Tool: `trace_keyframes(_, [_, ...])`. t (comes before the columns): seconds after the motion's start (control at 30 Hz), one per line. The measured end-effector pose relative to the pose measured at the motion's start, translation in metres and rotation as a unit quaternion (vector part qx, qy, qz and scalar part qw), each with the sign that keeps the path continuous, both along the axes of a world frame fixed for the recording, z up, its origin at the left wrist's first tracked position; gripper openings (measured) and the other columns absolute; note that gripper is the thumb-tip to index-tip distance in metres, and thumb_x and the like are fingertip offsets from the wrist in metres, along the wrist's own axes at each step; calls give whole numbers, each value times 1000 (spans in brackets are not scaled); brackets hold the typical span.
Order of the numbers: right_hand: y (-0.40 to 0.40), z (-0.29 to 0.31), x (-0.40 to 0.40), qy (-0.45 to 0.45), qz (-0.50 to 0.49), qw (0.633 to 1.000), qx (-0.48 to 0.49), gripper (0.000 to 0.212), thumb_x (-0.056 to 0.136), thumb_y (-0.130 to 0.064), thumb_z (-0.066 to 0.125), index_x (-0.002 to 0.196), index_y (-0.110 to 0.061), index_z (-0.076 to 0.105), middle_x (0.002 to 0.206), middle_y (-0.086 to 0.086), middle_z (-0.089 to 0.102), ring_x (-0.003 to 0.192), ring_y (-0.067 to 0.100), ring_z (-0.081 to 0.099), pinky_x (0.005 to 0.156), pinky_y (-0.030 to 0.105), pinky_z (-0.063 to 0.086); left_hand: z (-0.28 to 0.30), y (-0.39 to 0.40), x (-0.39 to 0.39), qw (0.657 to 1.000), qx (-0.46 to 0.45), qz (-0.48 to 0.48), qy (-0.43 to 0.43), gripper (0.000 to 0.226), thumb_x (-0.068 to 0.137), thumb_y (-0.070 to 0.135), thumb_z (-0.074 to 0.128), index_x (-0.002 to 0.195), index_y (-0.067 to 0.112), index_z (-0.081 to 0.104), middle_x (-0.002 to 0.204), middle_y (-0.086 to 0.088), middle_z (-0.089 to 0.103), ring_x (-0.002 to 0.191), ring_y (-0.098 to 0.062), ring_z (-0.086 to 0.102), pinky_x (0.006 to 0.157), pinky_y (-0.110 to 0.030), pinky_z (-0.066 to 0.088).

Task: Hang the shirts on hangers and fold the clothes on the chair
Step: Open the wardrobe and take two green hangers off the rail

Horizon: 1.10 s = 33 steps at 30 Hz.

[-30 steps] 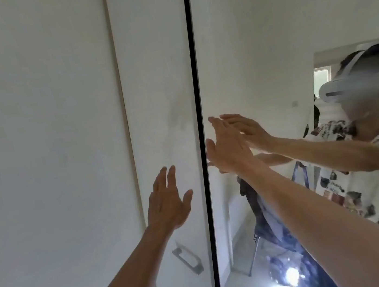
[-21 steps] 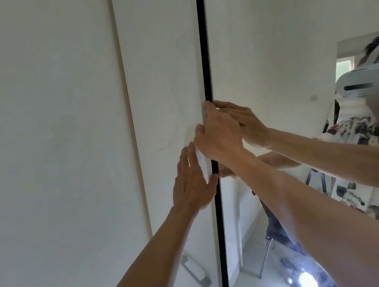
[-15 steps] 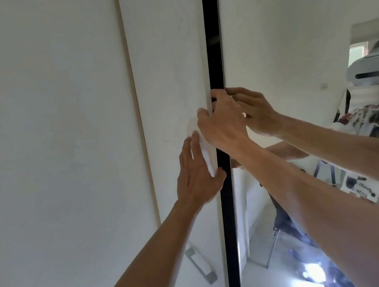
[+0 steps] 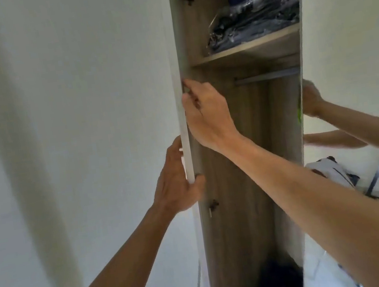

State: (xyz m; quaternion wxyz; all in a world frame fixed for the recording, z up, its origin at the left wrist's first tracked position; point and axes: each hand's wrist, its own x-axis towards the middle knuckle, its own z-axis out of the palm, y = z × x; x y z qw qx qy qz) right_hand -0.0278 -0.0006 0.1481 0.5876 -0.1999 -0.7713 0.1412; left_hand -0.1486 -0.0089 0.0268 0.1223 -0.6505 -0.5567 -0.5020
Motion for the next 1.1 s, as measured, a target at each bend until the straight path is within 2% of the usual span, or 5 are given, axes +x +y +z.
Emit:
trace_keyframes(0.33, [28,-15,-138,-151,-13,988,43,58,107,-21,35,160,-31,13,168,-3,14,152,22,21,119,38,25,11,-44,-134,998,10,29,-48,106,88,33,70,155,32,-13,104,18,61,76,-3,65,66,-10,51])
trace_keyframes(0.5, [42,-25,-182,-216,-25,975,43,60,108,-27,31,159,-40,2,169,-7,-2,154,19,11,116,38,32,18,-46,-182,996,28,79,8,122,76,44,74,148,50,-24,162,3,29,116,-27,61,80,-42,58])
trace_keyframes(0.63, [63,-25,-208,-231,-27,971,54,64,107,-29,32,158,-42,-5,167,-11,-13,155,16,-3,118,40,28,19,-32,-210,990,-6,142,24,137,70,29,85,150,44,-26,165,7,16,126,-36,53,89,-55,54])
trace_keyframes(0.87, [100,-15,-241,-245,-51,965,84,67,106,-37,31,156,-44,-13,164,-12,-26,153,17,-19,122,58,16,49,-21,-223,952,-123,281,21,158,58,18,96,141,54,-32,125,-5,31,76,-26,56,72,-44,57])
trace_keyframes(1.1, [124,-18,-265,-249,-64,961,103,66,106,-48,26,155,-42,-18,162,-9,-32,149,21,-30,120,62,5,49,-1,-240,936,-111,333,38,167,52,15,98,132,57,-42,154,-1,0,123,-38,49,98,-51,52])
